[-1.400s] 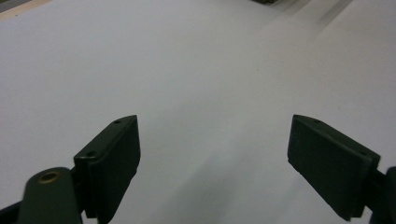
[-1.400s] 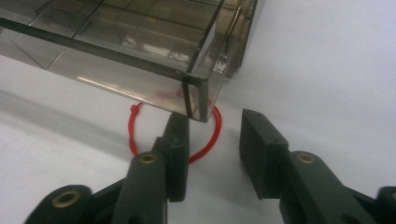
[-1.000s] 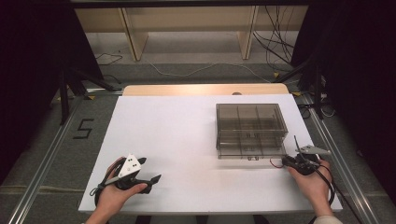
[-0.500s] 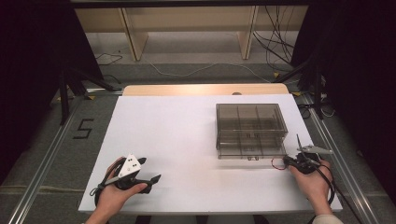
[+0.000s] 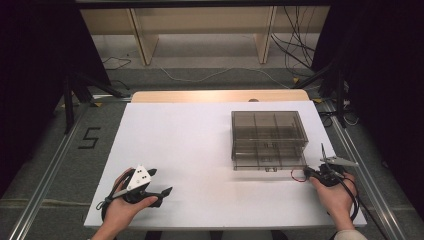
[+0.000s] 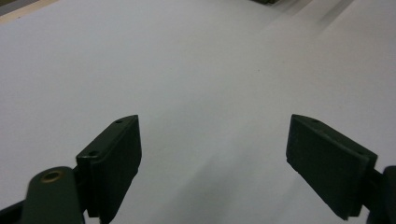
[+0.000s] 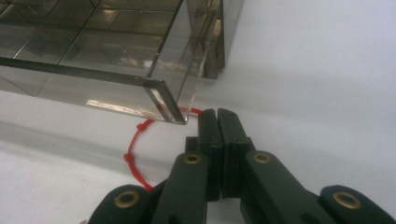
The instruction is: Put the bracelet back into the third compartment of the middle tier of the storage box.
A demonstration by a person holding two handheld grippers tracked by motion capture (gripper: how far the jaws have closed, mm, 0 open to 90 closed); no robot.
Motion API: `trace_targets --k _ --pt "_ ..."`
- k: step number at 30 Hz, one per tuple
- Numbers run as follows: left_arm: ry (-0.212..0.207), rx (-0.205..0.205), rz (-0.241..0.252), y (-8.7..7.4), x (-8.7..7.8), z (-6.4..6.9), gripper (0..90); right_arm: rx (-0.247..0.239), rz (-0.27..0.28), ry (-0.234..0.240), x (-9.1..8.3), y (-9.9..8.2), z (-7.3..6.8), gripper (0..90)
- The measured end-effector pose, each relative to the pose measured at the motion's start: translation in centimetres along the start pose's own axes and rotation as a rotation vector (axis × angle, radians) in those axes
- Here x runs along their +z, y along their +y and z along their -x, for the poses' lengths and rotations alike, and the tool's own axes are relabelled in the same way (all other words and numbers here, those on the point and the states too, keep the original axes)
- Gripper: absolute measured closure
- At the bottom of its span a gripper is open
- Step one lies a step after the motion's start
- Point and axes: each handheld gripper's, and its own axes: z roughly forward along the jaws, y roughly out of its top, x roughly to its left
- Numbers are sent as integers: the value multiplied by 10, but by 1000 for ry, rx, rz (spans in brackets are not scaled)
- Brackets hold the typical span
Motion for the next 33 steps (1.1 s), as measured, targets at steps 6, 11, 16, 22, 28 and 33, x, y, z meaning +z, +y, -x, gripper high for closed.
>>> trace_targets --k 6,11,16,22,28,33 --pt "6 -6 6 0 0 -1 182 14 4 -6 -3 0 2 895" --pt "6 -5 5 0 0 -1 182 22 23 -8 -7 1 4 895" --pt "5 -7 7 0 0 -1 182 26 28 -14 -9 2 4 896" --pt "7 -8 9 0 -1 -1 183 30 40 -25 -12 2 6 896" --pt "9 -9 12 0 -1 -1 183 35 44 -38 -14 3 8 896" --pt "11 -10 13 0 -1 -1 183 43 54 -45 -16 3 10 896"
